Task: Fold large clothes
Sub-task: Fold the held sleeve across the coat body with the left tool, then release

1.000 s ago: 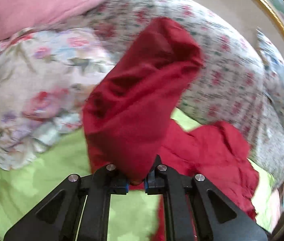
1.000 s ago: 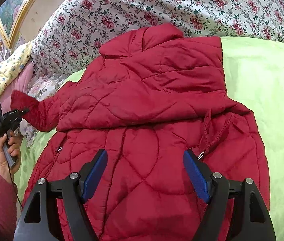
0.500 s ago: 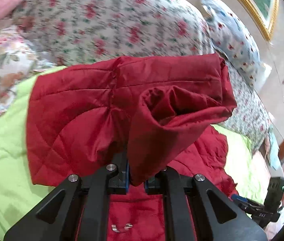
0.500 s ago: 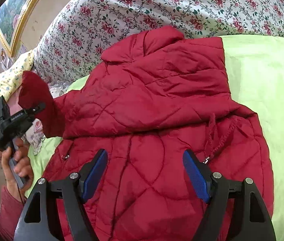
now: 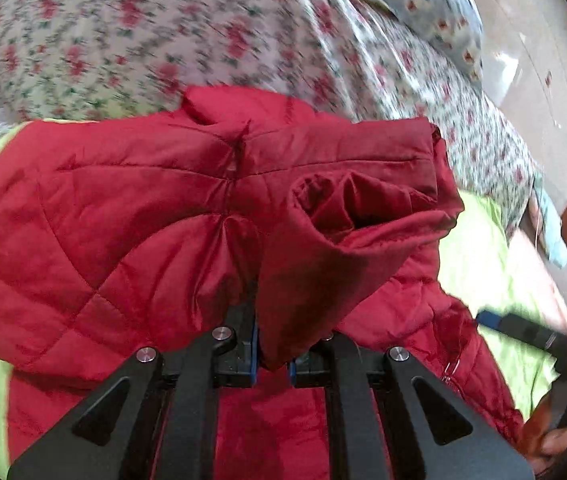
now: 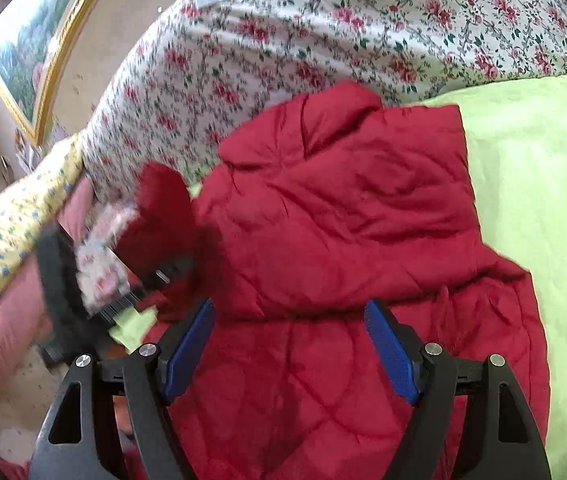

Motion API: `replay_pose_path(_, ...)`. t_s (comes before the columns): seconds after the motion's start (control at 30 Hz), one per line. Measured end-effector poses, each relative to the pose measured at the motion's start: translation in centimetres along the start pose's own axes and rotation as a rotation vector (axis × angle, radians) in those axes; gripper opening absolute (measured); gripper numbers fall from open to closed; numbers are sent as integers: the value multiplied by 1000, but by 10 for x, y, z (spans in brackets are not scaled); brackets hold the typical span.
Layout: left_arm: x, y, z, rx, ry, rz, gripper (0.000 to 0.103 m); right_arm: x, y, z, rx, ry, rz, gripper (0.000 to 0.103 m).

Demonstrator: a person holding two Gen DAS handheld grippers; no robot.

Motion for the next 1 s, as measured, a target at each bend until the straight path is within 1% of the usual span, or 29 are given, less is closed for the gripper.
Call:
replay_pose_path(0.07, 6, 10, 11, 6, 13, -23, 7, -8, 1, 0, -22, 19, 13, 78)
replay_pose_path(0.1, 9, 13, 17, 8, 23, -31, 7, -14, 3, 1, -37, 32, 21, 75)
replay_pose_path(0.27, 18, 22, 39, -2, 77, -49, 7, -32, 19, 3, -85, 80, 31, 71)
replay_pose_path(0.3, 18, 23, 41, -8, 84, -51, 7, -35, 24, 4, -94, 92, 27, 67)
replay_pose_path(0.37, 21, 23, 42, -17, 93, -54, 7, -39, 34, 6, -114, 110, 15, 63)
replay_pose_path(0.4, 22, 23, 43, -16, 93, -56, 7, -40, 39, 6, -118, 114, 10, 58)
replay_pose_path(0.43, 22, 23, 44, -15, 94, -59, 8, -40, 44, 7, -121, 117, 1, 48)
replay_pose_path(0.47, 22, 25, 43, -14, 93, -63, 9, -40, 50, 8, -127, 122, -10, 41)
replay_pose_path(0.5, 22, 25, 42, -11, 89, -70, 10, -39, 55, 9, -135, 129, -22, 25)
replay_pose_path(0.53, 22, 25, 41, -5, 85, -77, 12, -39, 59, 10, -130, 134, -28, 15)
replay_pose_path(0.57, 23, 24, 40, 7, 82, -80, 16, -38, 61, 11, -117, 134, -28, 14)
replay_pose_path(0.6, 24, 23, 39, 22, 80, -85, 18, -38, 61, 13, -110, 133, -26, 11)
replay_pose_path(0.67, 25, 18, 36, 65, 76, -98, 23, -38, 59, 17, -101, 130, -19, 10)
replay_pose_path(0.83, 24, 1, 29, 119, 64, -113, 25, -40, 49, 30, -67, 128, 2, 9)
replay_pose_path(0.9, 23, -6, 27, 120, 69, -102, 25, -43, 43, 35, -48, 127, 19, 8)
replay_pose_path(1.0, 17, -18, 16, 99, 60, -78, 25, -50, 32, 43, 1, 116, 50, 8)
Point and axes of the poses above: each gripper's, at about its wrist camera, not at the fingertips, and y roughly the way its jaws point, z to its right, x to its underside, the point moved 1 cm from there along y, roughly the way its jaws point, and after that the axes turned 2 degrees about -x, right-handed, at the moved point
